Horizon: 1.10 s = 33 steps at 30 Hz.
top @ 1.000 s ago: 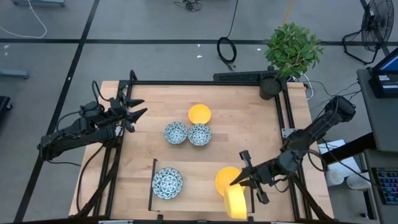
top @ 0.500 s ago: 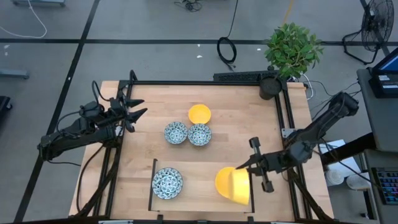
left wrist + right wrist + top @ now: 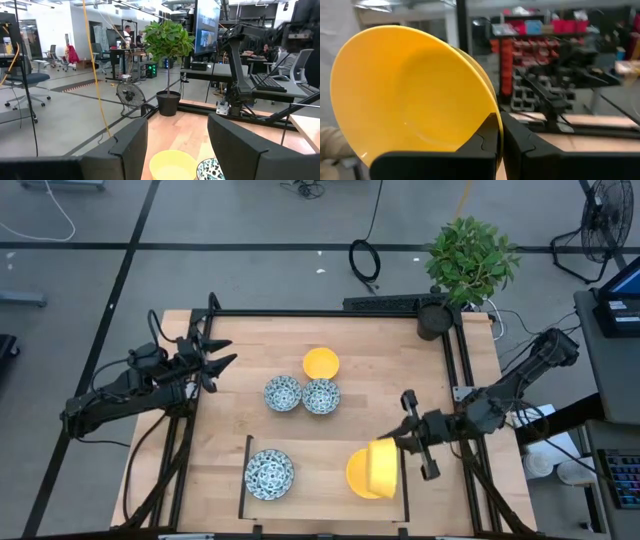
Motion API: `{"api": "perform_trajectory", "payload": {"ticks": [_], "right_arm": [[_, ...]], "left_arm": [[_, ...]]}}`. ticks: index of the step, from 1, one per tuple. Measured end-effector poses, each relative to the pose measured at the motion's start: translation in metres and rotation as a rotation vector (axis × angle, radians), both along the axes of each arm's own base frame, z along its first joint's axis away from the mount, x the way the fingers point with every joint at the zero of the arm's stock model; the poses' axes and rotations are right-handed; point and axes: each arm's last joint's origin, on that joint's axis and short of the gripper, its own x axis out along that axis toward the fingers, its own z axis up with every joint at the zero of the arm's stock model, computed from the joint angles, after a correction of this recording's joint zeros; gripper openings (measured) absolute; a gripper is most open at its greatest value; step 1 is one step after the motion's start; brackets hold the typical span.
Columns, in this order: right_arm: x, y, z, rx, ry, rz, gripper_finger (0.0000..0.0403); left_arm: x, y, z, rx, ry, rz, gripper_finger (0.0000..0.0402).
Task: Pick & Place Mini bowls
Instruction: Stack the left yellow bowl on the yellow bowl on the shelf
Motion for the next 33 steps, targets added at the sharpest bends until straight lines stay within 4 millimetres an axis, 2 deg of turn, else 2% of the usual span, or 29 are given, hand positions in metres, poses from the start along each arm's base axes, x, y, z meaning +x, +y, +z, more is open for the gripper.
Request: {"api": "perform_trajectory", "payload": {"ticks": [10,18,22,26,29,33], "right_arm": [[0.043,-0.016,0.052,-0.008,0.344,-0.162,0.0],[0.079,-0.023,0.085,0.051,0.471,-0.077,0.0],[0.095,-0.026,0.086,0.089,0.537,-0.015,0.0],[0.108,-0.028,0.081,0.102,0.6,-0.027,0.0],[0.114,-0.03,0.071,0.106,0.7,-0.049,0.0],[0.113,-0.032,0.052,0.111,0.878,-0.105,0.0]], "left_arm": [[0.0,0.0,0.0,0.0,0.0,0.0,0.0212],[0.0,0.0,0.0,0.0,-0.001,0.0,0.0212],[0.0,0.0,0.0,0.0,0.0,0.0,0.0212],[0.0,0.0,0.0,0.0,0.0,0.0,0.0212],[0.0,0.0,0.0,0.0,0.0,0.0,0.0212],[0.0,0.0,0.0,0.0,0.0,0.0,0.0212]]}}
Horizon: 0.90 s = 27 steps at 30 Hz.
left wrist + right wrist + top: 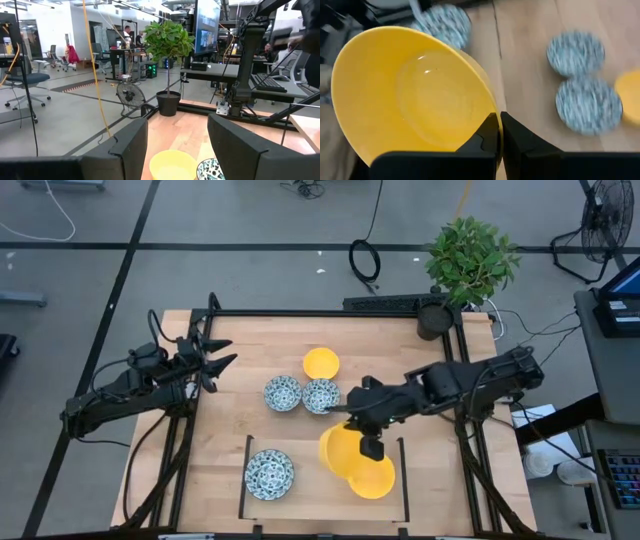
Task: Pick & Place Mini bowls
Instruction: Stack the left yellow bowl on the yellow bowl on the shelf
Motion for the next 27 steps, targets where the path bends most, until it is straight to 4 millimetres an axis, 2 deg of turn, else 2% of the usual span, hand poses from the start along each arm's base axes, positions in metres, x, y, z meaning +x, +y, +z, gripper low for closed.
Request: {"api": "perform_trajectory", "payload": {"ticks": [3,14,22,27], "right_arm": [[-0.006,-0.001,-0.007,0.013,0.103,-0.028,0.0],[-0.022,0.005,-0.015,0.077,0.29,-0.067,0.0],[-0.024,0.013,-0.019,0.12,0.35,-0.011,0.0],[-0.024,0.014,-0.032,0.124,0.405,-0.001,0.0]], "left_arm": [[0.0,0.0,0.0,0.0,0.0,0.0,0.0212],[0.0,0.0,0.0,0.0,0.0,0.0,0.0212],[0.0,0.0,0.0,0.0,0.0,0.0,0.0212],[0.0,0.0,0.0,0.0,0.0,0.0,0.0212]]}}
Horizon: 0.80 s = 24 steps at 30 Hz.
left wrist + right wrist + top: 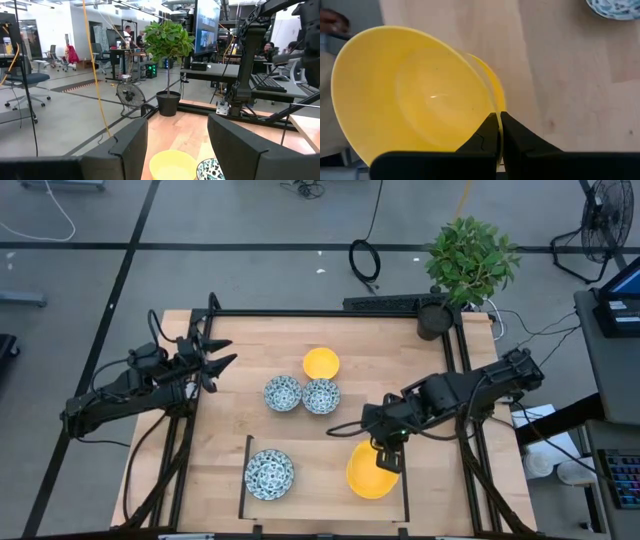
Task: Pick & Place Mini bowls
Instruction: Stack the left yellow bowl on the yellow bowl on the shelf
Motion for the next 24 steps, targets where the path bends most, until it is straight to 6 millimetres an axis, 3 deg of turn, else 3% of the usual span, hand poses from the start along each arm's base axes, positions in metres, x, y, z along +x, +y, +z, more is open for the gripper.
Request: {"api": "perform_trajectory", "payload": {"ticks": [6,19,24], "right_arm": [[0.001,0.001,-0.015,0.005,0.049,0.03,0.0],[0.005,0.004,-0.015,0.032,0.004,0.053,0.0],[0.007,0.004,-0.027,0.028,0.013,0.06,0.0]], "left_arm": [[0.0,0.0,0.0,0.0,0.0,0.0,0.0212],[0.0,0.0,0.0,0.0,0.0,0.0,0.0212],[0.0,0.0,0.0,0.0,0.0,0.0,0.0212]]}}
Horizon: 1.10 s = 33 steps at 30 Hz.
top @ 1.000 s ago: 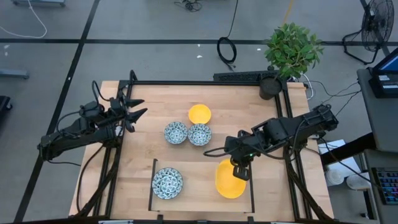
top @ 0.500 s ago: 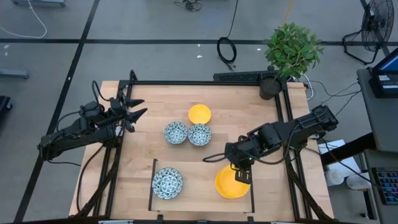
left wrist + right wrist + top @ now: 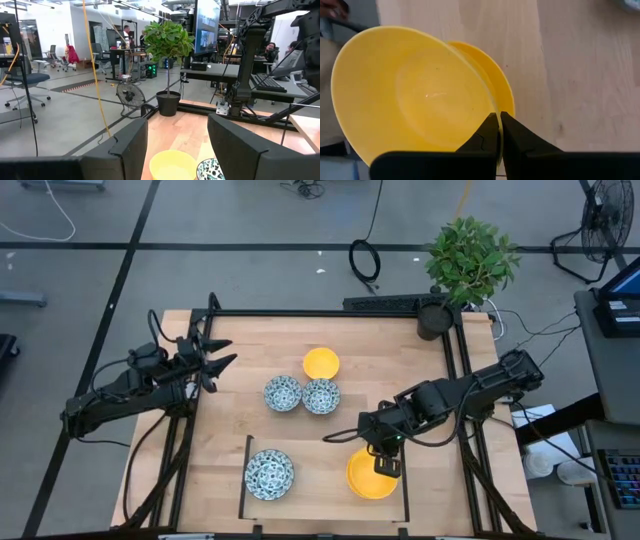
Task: Pick & Place Mini bowls
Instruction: Stack the left yellow bowl on the yellow bowl on the shelf
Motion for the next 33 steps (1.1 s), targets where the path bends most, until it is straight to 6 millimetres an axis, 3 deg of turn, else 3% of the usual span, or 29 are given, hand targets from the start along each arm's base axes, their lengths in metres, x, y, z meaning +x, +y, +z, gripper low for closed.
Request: {"api": "perform_trajectory", "payload": {"ticks": [20,33], "right_arm": [[0.0013,0.0014,-0.0036,0.024,-0.002,0.02,0.0003],[0.0014,0.0013,-0.0036,0.02,-0.005,0.027,0.0085]], "left_arm": [[0.0,0.0,0.0,0.0,0.0,0.0,0.0212],[0.0,0.0,0.0,0.0,0.0,0.0,0.0212]]}}
